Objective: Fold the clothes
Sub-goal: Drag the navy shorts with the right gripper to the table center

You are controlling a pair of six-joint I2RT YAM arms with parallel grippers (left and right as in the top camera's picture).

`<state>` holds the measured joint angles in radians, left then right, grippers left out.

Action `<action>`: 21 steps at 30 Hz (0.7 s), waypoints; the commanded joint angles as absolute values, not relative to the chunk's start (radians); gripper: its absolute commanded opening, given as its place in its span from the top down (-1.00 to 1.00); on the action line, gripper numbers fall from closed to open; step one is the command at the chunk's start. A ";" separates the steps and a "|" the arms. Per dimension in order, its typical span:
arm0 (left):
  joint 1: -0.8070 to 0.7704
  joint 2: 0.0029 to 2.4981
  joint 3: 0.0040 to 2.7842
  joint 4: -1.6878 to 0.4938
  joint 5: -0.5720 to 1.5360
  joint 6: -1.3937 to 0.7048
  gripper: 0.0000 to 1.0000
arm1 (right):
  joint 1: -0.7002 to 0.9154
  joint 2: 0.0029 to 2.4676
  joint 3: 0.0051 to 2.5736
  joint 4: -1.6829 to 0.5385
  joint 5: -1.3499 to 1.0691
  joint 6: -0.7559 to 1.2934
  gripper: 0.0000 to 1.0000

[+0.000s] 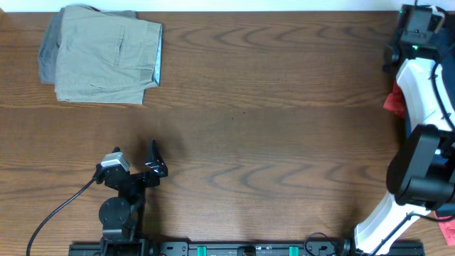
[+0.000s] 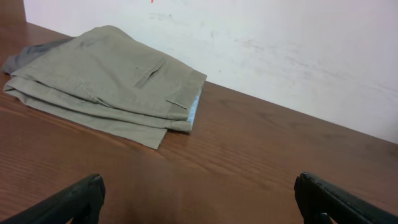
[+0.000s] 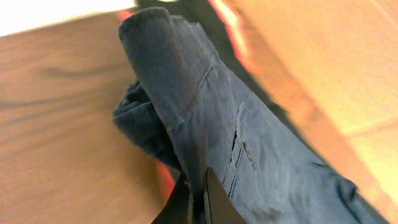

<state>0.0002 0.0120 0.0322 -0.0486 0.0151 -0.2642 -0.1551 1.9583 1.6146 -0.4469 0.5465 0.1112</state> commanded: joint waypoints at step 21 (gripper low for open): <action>0.006 0.006 0.004 -0.070 -0.008 -0.255 -0.96 | 0.665 1.936 1.613 -0.555 -0.210 0.200 0.98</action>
